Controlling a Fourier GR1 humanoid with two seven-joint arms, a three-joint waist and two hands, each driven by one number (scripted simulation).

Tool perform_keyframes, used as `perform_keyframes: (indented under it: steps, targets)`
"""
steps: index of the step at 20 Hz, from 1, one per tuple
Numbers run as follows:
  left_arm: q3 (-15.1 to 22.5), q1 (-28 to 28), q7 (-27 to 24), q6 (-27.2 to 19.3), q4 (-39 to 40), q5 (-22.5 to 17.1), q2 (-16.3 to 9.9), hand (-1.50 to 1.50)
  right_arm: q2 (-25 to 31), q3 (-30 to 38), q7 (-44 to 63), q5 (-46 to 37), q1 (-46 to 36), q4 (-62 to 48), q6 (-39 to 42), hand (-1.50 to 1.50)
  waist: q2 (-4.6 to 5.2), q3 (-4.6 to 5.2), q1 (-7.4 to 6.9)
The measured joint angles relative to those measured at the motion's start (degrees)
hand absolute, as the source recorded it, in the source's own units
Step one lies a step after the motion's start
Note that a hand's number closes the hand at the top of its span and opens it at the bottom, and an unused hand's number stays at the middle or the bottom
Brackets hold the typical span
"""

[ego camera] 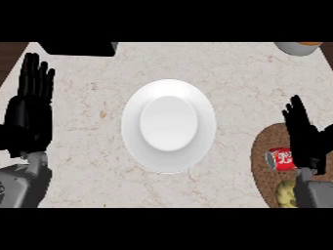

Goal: Pick the can from the placemat and place it in the plate

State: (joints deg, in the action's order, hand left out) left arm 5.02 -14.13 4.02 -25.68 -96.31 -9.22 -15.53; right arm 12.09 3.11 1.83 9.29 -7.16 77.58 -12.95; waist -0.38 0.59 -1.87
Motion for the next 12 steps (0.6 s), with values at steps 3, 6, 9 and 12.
perform_keyframes:
  steps: [3, 6, 9, 12]
  targets:
    - [1.58, 2.61, 1.26, 1.54, 2.02, -0.52, 0.32, 0.0, 4.64, -5.59, -1.06, -8.88, -2.55, 1.13, 0.33, 1.5, 0.4, -0.06, -0.38]
    - [4.51, 5.41, 4.14, 3.87, 5.09, -0.96, 0.39, 0.0, 12.64, -12.18, -2.71, -20.12, -6.44, 2.88, 2.66, 1.5, 1.03, 0.72, -2.32]
    - [6.79, 7.29, 6.27, 5.58, 7.19, -1.56, 0.87, 0.0, 22.0, -15.42, -4.14, -32.37, -9.84, 4.06, 1.86, -1.5, 0.83, 1.83, -2.22]
    - [9.12, 9.38, 7.96, 7.92, 9.41, -2.64, 1.53, 0.0, 28.46, -19.5, -5.3, -44.58, -13.72, 6.95, 0.15, -1.5, 0.44, 1.2, -1.48]
